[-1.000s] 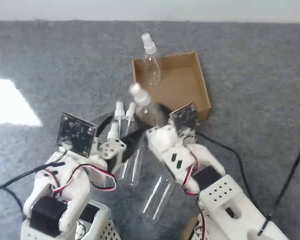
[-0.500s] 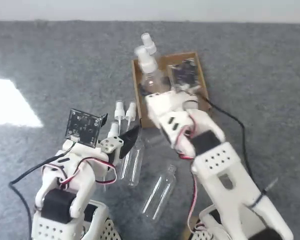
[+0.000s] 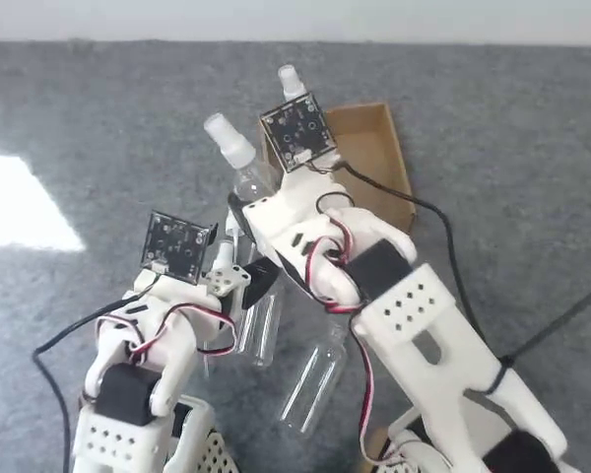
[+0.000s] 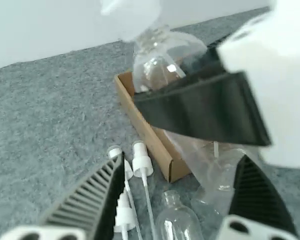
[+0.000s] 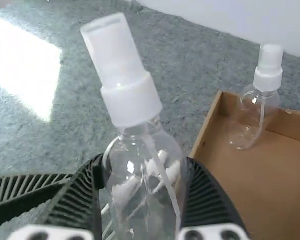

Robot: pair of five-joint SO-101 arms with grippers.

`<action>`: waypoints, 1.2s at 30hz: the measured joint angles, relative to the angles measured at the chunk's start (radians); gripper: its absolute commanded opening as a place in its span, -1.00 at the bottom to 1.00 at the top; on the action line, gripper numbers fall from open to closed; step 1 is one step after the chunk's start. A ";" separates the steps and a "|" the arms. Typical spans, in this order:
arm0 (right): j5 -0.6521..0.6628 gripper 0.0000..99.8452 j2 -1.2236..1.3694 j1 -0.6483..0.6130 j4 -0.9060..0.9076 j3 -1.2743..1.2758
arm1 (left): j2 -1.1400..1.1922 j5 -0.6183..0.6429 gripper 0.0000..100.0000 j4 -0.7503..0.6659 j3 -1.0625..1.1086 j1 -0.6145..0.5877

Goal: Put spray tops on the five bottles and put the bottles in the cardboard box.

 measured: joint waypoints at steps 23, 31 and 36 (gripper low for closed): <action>0.054 -0.99 -0.003 0.282 -0.106 -0.002 | -0.003 -0.002 -0.36 -0.002 0.006 -0.115; 0.057 -0.99 0.331 0.445 -0.500 -0.002 | -0.003 -0.051 -0.36 -0.029 0.155 -0.482; 0.060 -0.99 0.522 0.445 -0.675 -0.052 | -0.002 -0.061 -0.36 -0.107 0.236 -0.512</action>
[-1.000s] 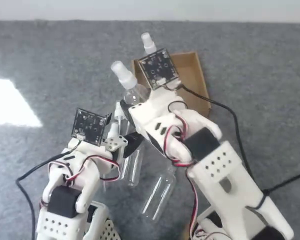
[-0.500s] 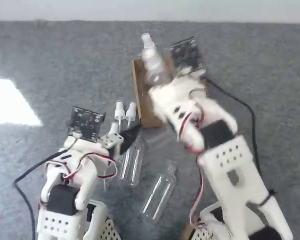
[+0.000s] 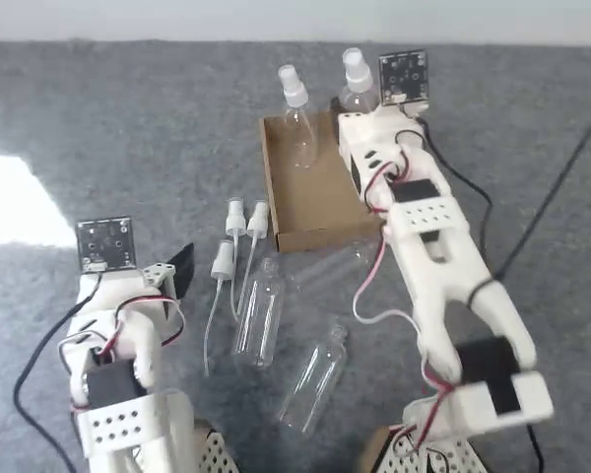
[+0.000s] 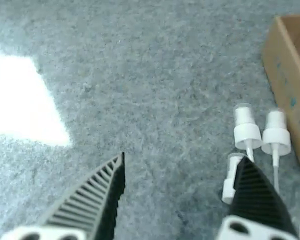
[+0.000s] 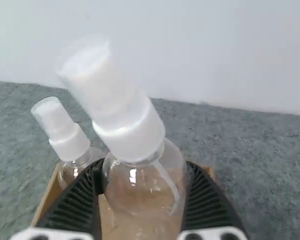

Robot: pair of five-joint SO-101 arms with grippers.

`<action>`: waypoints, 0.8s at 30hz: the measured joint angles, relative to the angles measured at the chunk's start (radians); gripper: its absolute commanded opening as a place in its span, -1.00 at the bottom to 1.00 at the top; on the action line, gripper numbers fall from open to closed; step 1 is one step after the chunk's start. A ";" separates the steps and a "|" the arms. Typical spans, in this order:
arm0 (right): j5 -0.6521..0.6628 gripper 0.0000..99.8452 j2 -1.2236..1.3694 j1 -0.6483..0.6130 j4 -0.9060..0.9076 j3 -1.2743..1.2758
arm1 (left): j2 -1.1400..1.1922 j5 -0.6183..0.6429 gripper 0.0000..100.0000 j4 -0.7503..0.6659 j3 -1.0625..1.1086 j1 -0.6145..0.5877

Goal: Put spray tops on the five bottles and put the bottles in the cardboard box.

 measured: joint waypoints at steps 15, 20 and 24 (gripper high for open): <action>0.000 -0.99 0.365 0.061 -0.026 -0.262 | 0.000 0.000 -0.36 -0.003 0.002 -0.003; 0.000 -0.99 0.410 0.058 -0.089 -0.262 | 0.000 0.000 -0.36 -0.003 0.002 -0.003; 0.000 -0.99 0.443 0.061 -0.132 -0.262 | 0.000 0.000 -0.36 -0.003 0.005 -0.003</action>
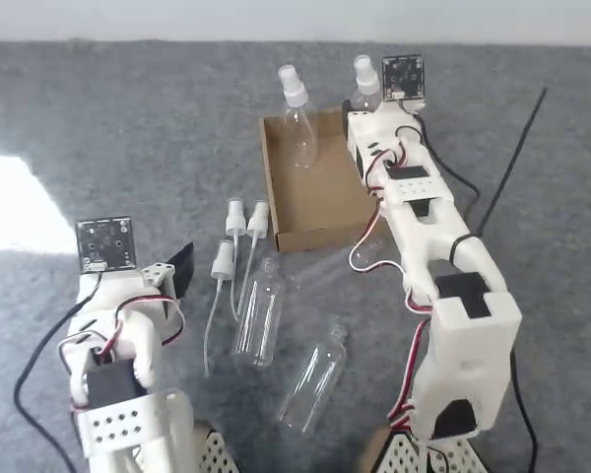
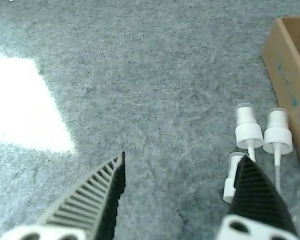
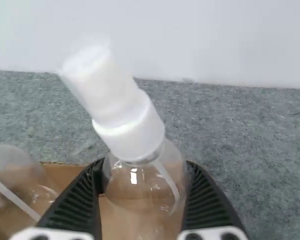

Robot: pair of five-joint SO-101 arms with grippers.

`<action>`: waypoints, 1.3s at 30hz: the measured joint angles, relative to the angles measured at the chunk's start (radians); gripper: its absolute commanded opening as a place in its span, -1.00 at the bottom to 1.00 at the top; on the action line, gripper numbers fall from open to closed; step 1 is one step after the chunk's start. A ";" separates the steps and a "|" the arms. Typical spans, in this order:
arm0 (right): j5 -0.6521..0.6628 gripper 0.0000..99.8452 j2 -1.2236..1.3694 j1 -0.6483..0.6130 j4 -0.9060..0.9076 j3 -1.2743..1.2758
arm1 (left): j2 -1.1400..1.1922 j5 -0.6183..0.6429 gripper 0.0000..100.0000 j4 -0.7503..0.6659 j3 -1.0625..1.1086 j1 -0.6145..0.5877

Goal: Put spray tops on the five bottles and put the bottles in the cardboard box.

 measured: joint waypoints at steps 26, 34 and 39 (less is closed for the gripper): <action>0.000 -0.98 0.025 -0.003 -0.014 0.000 | 0.000 0.000 -0.36 0.000 0.003 0.000; 0.000 -0.64 0.025 -0.003 -0.014 0.000 | 0.000 0.000 -0.36 0.000 0.006 0.000; 0.000 -0.55 0.025 -0.006 -0.014 0.000 | 0.000 0.000 -0.36 0.000 0.014 0.015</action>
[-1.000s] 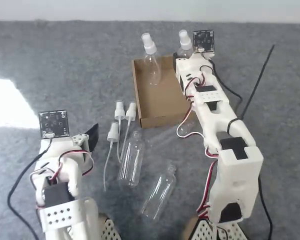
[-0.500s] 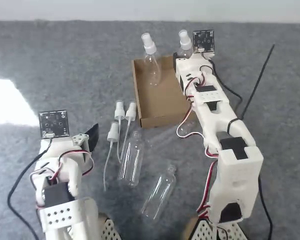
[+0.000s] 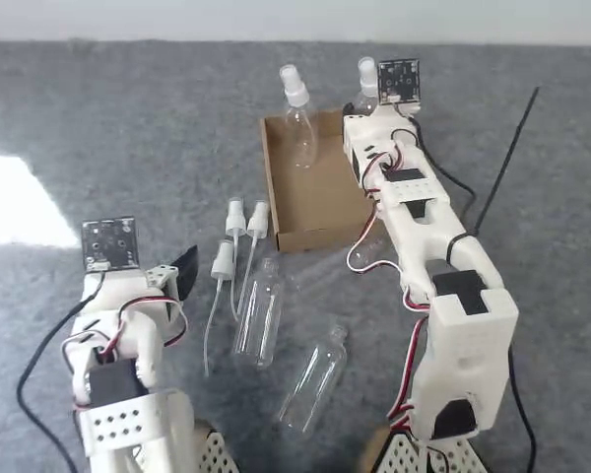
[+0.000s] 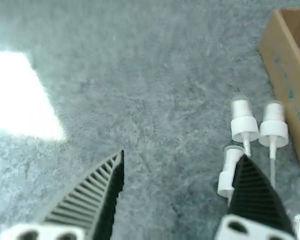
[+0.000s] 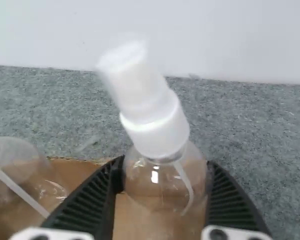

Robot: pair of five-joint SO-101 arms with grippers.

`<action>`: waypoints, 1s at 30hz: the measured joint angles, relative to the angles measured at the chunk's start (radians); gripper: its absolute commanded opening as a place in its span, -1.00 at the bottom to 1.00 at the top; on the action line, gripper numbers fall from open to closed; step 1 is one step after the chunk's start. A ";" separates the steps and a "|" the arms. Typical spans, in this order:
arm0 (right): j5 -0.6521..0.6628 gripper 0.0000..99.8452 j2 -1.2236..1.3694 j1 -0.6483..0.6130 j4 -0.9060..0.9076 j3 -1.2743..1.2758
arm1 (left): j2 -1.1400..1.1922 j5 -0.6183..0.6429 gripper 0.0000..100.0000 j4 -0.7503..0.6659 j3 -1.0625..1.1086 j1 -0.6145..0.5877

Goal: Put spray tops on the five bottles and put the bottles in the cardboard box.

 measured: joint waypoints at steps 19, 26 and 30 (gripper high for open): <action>0.000 -0.40 0.002 0.005 0.000 -0.041 | 0.000 0.000 -0.36 0.000 0.000 0.003; 0.000 -0.40 -0.006 0.003 0.078 -0.086 | 0.000 0.000 -0.36 0.000 0.000 0.003; 0.000 -0.40 -0.075 0.005 0.106 -0.086 | 0.000 0.000 -0.36 0.000 0.000 0.003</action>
